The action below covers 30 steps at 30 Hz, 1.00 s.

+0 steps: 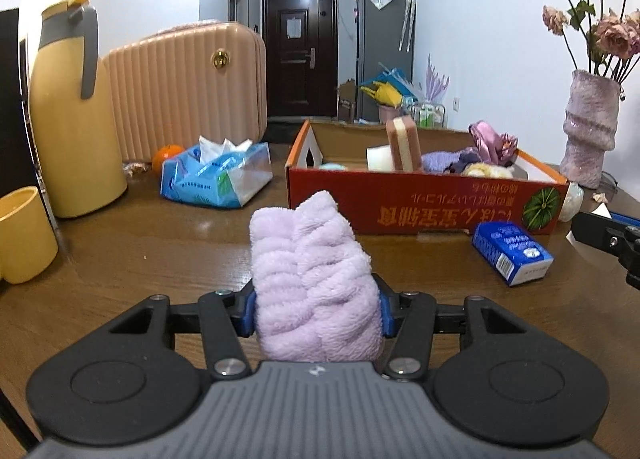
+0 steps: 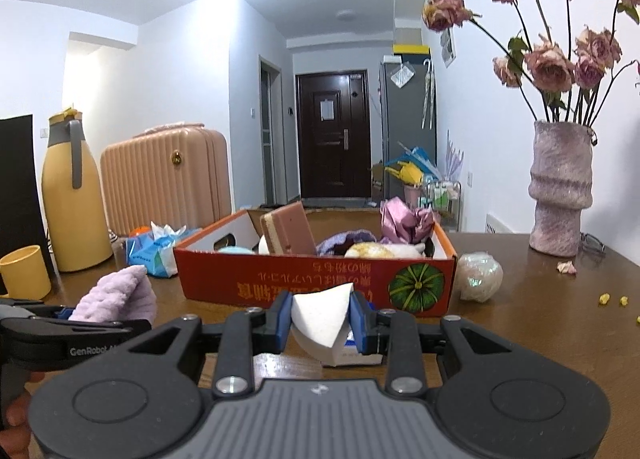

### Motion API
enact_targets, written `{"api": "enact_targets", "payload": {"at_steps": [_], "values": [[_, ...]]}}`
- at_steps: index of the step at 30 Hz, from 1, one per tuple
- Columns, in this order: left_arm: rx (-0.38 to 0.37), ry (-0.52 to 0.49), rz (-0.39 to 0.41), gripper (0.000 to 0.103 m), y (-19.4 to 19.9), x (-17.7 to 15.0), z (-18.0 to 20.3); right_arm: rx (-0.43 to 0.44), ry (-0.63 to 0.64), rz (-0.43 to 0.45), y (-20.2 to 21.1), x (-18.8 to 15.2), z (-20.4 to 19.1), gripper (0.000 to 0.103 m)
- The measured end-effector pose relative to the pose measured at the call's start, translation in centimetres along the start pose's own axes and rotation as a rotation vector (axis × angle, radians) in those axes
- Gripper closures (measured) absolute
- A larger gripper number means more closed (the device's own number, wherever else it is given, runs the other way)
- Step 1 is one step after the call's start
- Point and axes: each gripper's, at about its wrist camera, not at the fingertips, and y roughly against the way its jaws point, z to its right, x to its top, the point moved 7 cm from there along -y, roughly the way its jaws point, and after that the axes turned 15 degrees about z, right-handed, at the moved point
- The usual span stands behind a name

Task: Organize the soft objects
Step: 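Lift and carry the towel and white sponge over the box with both tools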

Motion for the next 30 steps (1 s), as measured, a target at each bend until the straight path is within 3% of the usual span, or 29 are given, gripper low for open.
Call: {"api": "enact_targets", "payload": {"at_steps": [9, 30], "values": [[0.005, 0.016, 0.063, 0.049, -0.5, 1.7, 0.5, 0.001, 0.033, 0.079, -0.4, 0.7, -0.7, 0.073], [0.010, 0.093, 0.167, 0.049, -4.0, 5.4, 2.3, -0.061, -0.025, 0.148, -4.8, 2.3, 1.0, 0.073]]}}
